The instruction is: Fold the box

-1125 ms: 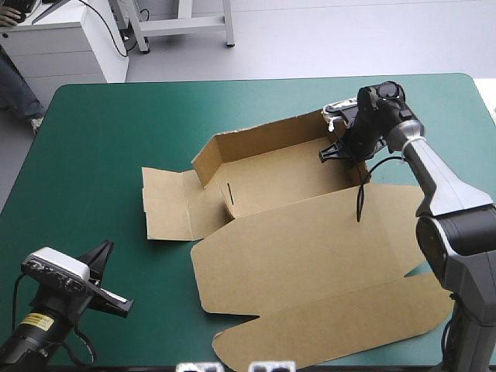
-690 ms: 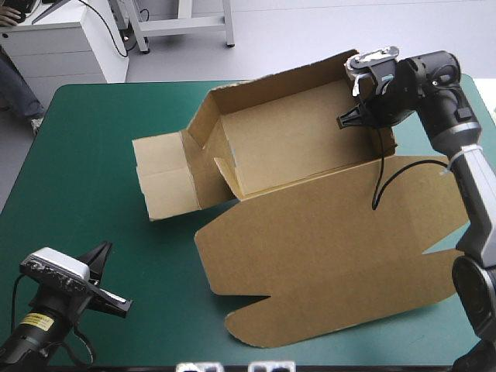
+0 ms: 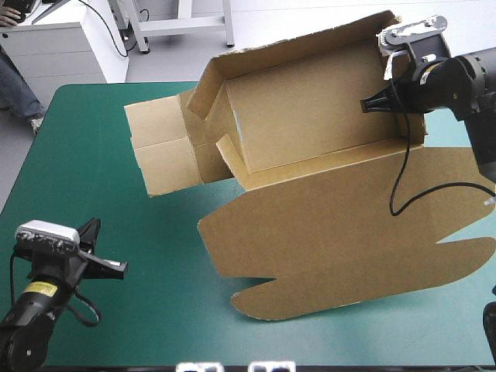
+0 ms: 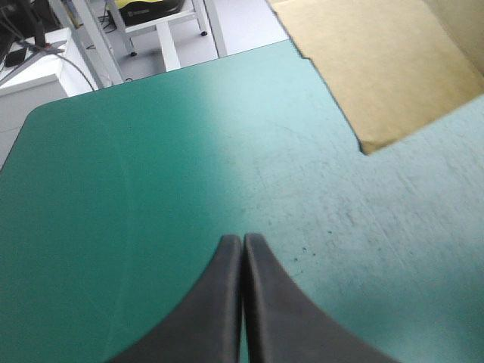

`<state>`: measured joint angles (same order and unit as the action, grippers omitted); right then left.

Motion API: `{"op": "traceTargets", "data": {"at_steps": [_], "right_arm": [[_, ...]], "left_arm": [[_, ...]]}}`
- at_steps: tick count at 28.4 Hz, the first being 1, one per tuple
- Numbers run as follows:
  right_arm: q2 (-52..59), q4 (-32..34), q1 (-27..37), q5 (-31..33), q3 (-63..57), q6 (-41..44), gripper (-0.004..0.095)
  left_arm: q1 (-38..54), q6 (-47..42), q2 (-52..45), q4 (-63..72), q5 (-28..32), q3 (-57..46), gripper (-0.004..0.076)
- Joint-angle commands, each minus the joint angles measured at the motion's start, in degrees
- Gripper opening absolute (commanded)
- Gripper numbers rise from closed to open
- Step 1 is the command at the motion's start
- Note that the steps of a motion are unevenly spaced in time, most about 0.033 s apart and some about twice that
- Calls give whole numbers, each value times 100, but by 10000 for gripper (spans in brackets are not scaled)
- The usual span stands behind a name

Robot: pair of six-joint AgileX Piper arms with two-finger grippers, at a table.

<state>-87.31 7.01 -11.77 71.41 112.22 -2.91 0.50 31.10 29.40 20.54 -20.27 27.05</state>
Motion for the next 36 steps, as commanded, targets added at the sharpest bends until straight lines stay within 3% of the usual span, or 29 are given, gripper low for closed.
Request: {"op": "traceTargets", "data": {"at_steps": [1, 4, 13, 16, 19, 23, 32, 36], "right_arm": [[392, 7, 31, 32, 212, 51, -19], [531, -26, 31, 32, 212, 51, -20], [712, -51, 31, 32, 212, -15, -20], [745, -51, 31, 32, 212, -69, -20], [769, -51, 31, 32, 212, -112, -20], [769, -157, 31, 32, 212, -126, -20], [720, -322, 31, 32, 212, -211, -20], [561, -326, 31, 32, 212, -214, -20]], "left_arm": [[-11, -314, 826, 92, 917, 487, -8], [-11, -364, 2049, 116, 915, 1232, -8], [349, -364, 3836, 682, 396, 2625, -8], [720, 317, 4283, 1527, 9, 2826, -8], [1077, 1830, 4659, 3255, -604, 2912, -8], [1448, 3960, 5223, 5967, -2111, 2912, -8], [963, 5165, 5952, 8330, -4002, 2912, -8], [719, 5225, 5951, 8448, -4662, 3005, -8]]}}
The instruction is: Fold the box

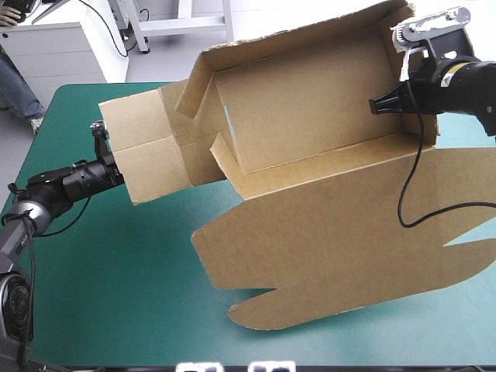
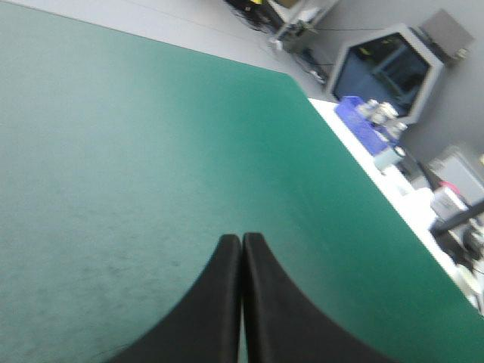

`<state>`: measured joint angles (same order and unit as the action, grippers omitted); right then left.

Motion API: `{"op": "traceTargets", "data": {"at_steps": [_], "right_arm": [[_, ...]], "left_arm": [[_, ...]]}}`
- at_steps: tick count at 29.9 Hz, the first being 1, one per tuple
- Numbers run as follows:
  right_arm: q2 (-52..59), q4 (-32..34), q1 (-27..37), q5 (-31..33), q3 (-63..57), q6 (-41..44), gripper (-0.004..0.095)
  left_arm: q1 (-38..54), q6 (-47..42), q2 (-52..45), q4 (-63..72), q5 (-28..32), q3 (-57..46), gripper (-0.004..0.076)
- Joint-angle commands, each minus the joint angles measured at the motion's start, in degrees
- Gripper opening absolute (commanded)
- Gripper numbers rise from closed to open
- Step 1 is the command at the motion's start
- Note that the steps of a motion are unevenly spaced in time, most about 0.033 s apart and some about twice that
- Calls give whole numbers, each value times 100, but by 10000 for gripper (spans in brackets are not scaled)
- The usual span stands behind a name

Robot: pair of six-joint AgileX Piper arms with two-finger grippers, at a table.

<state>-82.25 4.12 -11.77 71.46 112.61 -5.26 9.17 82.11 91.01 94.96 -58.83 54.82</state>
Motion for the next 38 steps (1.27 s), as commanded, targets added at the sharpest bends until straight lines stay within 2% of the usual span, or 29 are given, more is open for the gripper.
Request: {"op": "traceTargets", "data": {"at_steps": [1, 3, 15, 22, 28, 31, 36, 38], "right_arm": [[12, -37, 31, 27, 173, 20, -20], [-131, -49, 31, 27, 173, 20, -20], [-919, -106, 31, -31, 173, -41, -19], [-1089, -106, 31, -167, 173, -69, -20], [-1099, -218, 31, -177, 173, -156, -19], [-1099, -218, 31, -154, 173, -171, -20], [-1099, -207, 31, -120, 173, -223, -20], [-1099, -207, 31, -120, 173, -251, -20]], "left_arm": [[-170, 190, -210, 1007, -1119, 256, -8], [-249, 301, -210, 1007, -1531, 303, -8], [-897, 171, -425, 1007, -1519, 569, -8], [-955, 32, -641, 1007, -1519, 879, -8], [-955, -702, -641, 1007, -1519, 978, 6], [-955, -1051, -641, 1007, -1519, 1018, 101], [-955, -1625, -641, 1007, -1519, 1173, 357], [-955, -1823, -641, 1007, -1519, 1249, 411]]}}
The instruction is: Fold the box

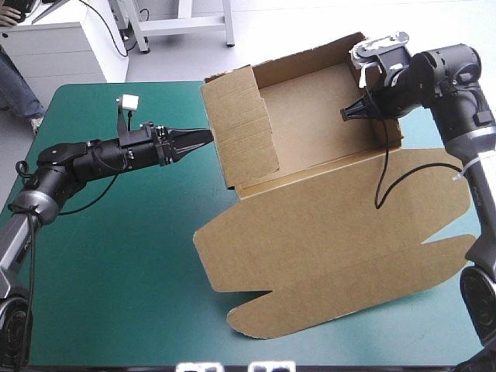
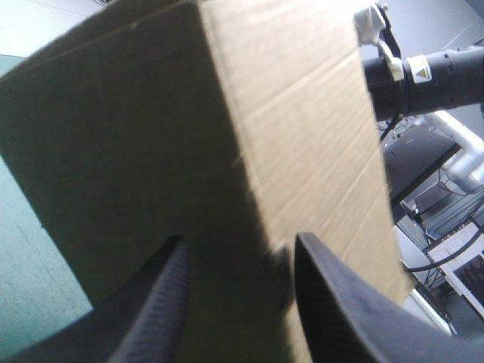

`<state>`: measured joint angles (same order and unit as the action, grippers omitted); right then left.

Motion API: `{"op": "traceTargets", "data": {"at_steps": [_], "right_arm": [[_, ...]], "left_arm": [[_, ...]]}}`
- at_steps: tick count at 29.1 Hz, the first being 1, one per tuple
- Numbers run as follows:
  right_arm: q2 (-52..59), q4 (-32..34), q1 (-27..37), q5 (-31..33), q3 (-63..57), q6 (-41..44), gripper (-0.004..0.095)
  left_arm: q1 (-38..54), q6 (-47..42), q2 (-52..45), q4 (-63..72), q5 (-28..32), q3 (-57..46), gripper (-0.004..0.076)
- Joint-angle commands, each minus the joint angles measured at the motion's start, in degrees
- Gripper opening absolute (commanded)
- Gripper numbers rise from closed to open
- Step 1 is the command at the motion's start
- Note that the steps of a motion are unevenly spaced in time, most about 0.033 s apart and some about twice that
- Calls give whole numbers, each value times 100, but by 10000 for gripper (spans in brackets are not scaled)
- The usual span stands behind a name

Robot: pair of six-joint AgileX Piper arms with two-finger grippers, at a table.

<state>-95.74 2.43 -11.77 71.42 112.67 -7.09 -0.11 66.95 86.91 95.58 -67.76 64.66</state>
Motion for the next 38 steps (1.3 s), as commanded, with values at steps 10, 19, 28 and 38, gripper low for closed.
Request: {"op": "traceTargets", "data": {"at_steps": [10, 19, 28, 38], "right_arm": [[251, -126, 20, -116, 167, 55, -17], [251, -243, 10, -176, 167, 191, -13], [171, 689, -890, -325, 167, 880, -12], [-217, 589, -1355, -226, 167, 1349, -12]], "left_arm": [[-221, -1375, -231, -325, 565, 756, 409], [-1118, -3200, -231, -2469, 2171, 1331, 407], [-1570, -5636, -211, -4992, 2614, 1856, 366], [-2361, -7916, 333, -8213, 2172, 2535, 146]]}}
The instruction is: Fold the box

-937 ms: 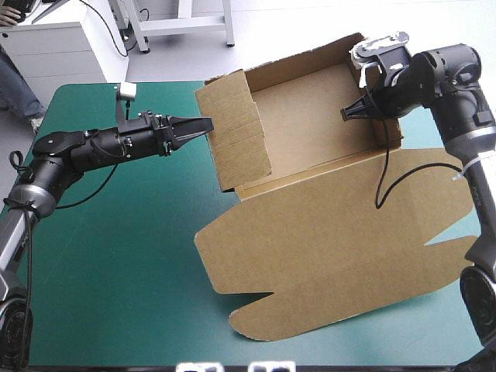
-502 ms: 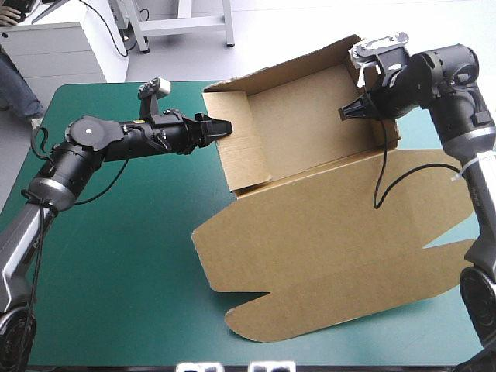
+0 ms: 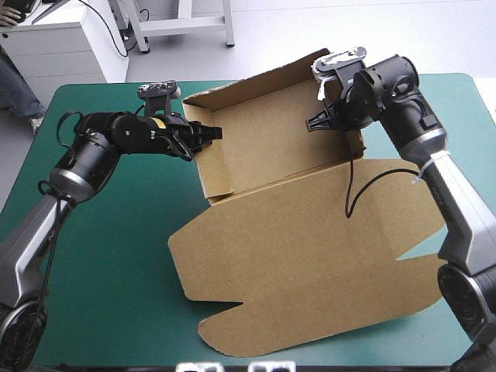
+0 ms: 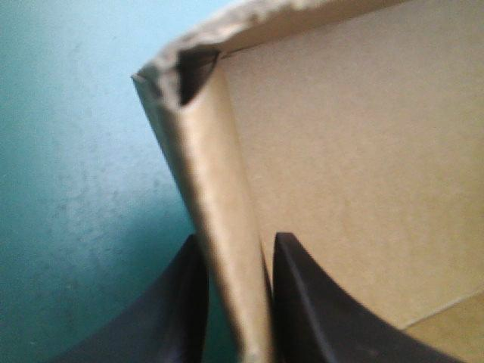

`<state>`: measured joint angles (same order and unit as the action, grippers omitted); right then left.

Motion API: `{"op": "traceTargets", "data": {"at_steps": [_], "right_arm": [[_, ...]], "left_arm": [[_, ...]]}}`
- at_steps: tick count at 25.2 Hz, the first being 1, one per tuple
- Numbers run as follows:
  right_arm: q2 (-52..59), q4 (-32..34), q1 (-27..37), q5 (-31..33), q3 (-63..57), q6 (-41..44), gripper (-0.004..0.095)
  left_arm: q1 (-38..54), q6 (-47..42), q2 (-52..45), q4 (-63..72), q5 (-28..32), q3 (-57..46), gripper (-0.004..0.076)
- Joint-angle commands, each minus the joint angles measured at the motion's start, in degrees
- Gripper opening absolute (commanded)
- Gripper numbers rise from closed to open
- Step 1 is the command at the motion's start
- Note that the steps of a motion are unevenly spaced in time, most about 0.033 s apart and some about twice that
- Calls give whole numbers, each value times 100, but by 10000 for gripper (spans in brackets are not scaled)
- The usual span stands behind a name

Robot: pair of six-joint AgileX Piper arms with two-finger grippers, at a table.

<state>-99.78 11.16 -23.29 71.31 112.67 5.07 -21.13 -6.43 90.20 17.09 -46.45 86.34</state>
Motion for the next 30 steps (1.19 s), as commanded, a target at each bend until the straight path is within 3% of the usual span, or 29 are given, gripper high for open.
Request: {"op": "traceTargets", "data": {"at_steps": [1, 3, 5, 11, 18, 30], "right_arm": [[171, -275, -247, -225, 167, 158, -12], [80, -313, -289, -225, 178, 235, -12], [-96, -311, -299, -117, 178, 247, -12], [-893, -186, -178, 34, 178, 150, -14], [-1717, -798, 319, 34, 178, -284, -14], [-2207, -672, 692, -136, 178, -586, -14]], "left_arm": [[-305, -747, 119, -580, -79, 471, 135], [-345, -891, 347, -797, -376, 711, 99], [-373, -891, 710, -975, -781, 1066, -11], [-373, -891, 1389, -1136, -878, 1404, -8], [-373, -891, 1937, -1225, -867, 1404, -8], [-373, -1041, 2670, -1088, -967, 1404, -8]]}}
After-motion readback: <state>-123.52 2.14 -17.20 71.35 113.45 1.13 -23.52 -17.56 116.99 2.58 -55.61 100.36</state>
